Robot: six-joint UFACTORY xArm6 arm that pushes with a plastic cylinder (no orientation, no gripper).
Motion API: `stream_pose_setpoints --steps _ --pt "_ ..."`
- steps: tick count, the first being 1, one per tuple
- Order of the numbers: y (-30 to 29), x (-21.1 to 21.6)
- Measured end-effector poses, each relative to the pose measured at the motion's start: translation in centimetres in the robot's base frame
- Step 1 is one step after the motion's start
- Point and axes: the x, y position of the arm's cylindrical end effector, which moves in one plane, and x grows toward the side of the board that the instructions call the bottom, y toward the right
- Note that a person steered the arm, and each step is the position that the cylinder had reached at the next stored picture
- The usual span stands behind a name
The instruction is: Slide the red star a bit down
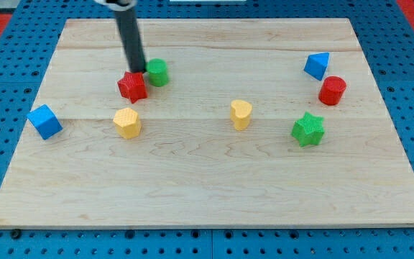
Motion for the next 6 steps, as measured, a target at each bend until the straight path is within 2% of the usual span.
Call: stream_pose_setpoints --steps 2,3,5,6 --pt "9.0 0.0" --pt "10.5 0.2" --pt "-1.3 -0.4" --pt "-1.9 2.3"
